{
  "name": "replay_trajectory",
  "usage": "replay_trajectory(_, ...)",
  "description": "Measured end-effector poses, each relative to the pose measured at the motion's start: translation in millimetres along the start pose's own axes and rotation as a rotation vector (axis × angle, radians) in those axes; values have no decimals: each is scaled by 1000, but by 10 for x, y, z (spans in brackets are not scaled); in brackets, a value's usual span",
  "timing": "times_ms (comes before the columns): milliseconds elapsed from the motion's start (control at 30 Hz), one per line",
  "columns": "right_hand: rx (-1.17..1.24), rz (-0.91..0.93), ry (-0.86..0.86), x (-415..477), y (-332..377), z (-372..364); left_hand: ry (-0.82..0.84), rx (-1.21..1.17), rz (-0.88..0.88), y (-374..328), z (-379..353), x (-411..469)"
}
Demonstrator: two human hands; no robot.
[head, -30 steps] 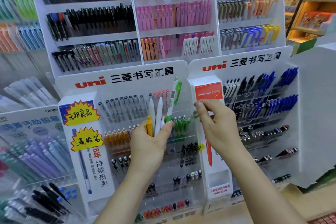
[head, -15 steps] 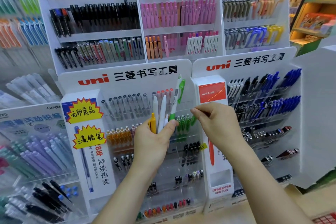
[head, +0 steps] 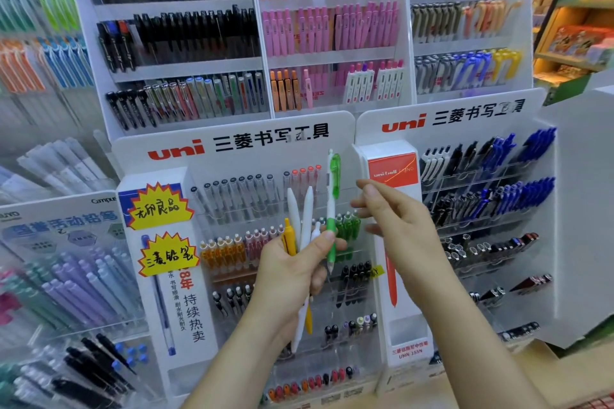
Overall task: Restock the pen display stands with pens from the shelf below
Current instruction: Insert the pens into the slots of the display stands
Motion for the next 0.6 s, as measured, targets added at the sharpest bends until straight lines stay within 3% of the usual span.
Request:
replay_trajectory(100,252,-141,214,-104,21,-309,92,0,33,55,-101,-50)
replay_trajectory(233,306,-185,69,-105,-33,-254,146,29,57,92,-161,-120)
replay_trajectory(367,444,-162,-22,-102,-65,-66,20,134,-4,45,13,-111)
replay_trajectory(500,364,-128,-40,-144,-49,85,2,401,-81,-94,46,-72)
replay_trajectory(600,222,-80,6,-163,73,202,30,446,-73,-105,16,-57)
Point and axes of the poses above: each hand's wrist, its own x-axis towards the middle knuckle, its own z-axis out of the back of the hand, y = z × x, the point moved 9 cm from there along x, towards the middle knuckle, and after that the axes turned 1 degree about z, right-handed, at the moved point
